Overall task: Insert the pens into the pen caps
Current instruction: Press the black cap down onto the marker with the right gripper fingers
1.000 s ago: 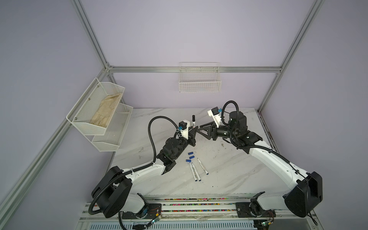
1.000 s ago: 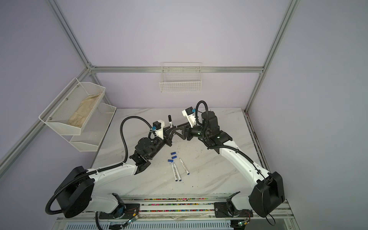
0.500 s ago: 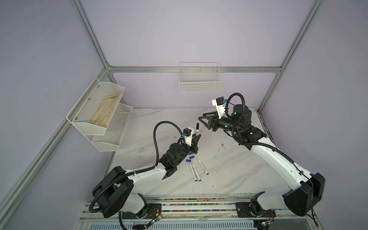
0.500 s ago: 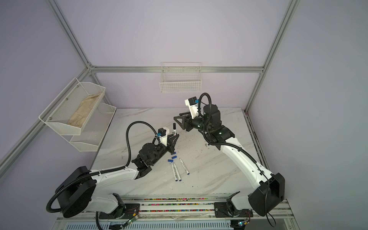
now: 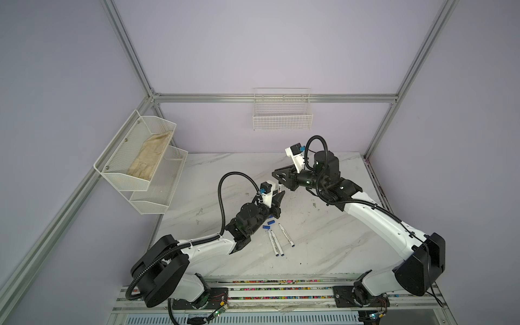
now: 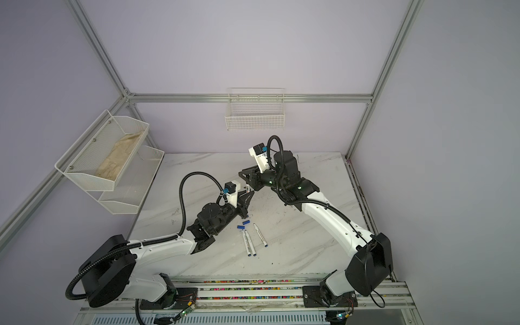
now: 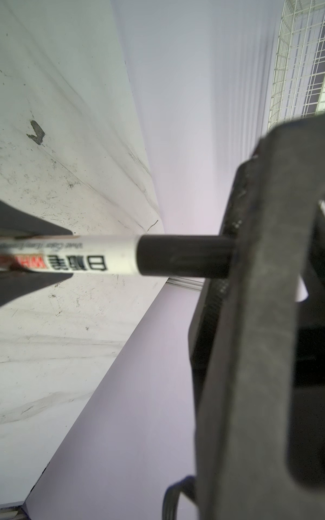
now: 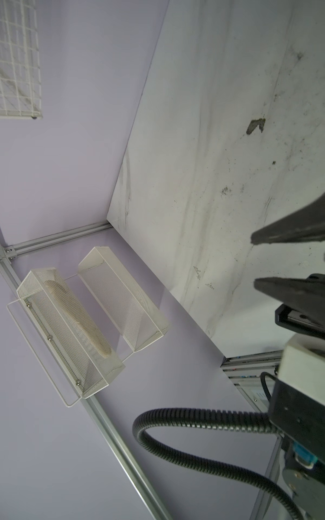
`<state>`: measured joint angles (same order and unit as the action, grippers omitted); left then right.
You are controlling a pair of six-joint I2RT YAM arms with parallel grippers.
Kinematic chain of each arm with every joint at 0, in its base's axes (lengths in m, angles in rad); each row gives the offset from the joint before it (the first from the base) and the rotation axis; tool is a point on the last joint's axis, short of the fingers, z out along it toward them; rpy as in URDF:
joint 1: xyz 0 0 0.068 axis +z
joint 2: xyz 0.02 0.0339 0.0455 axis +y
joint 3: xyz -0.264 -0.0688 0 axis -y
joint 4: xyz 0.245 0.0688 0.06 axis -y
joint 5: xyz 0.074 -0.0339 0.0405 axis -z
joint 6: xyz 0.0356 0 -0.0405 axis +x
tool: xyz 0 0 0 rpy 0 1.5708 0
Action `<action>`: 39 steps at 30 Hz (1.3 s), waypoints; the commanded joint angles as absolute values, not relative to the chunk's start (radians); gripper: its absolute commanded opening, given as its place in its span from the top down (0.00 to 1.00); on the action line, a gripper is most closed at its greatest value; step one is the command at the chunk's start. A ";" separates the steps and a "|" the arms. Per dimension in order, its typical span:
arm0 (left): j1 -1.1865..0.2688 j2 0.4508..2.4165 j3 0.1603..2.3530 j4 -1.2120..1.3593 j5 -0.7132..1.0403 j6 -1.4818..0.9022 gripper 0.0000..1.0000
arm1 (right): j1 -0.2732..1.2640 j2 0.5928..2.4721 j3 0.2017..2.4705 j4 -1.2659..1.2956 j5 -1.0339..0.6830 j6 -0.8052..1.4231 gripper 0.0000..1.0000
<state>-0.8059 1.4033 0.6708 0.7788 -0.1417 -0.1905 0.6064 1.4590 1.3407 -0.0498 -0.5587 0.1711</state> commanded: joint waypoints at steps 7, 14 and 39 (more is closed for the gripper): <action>-0.799 1.354 0.691 0.810 -0.139 -0.195 1.00 | 0.611 1.475 1.276 -0.075 -0.658 0.193 1.00; -0.648 1.294 0.751 0.908 -0.006 -0.337 1.00 | 0.583 1.531 1.205 -0.213 -0.807 0.178 1.00; -0.514 1.404 0.847 1.054 -0.040 -0.472 1.00 | 0.649 1.607 1.218 -0.530 -0.567 -0.036 1.00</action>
<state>-0.5823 1.4525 0.6724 0.6407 0.3584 -0.3988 0.5808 1.5593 1.2942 -0.1120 -0.5217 0.0475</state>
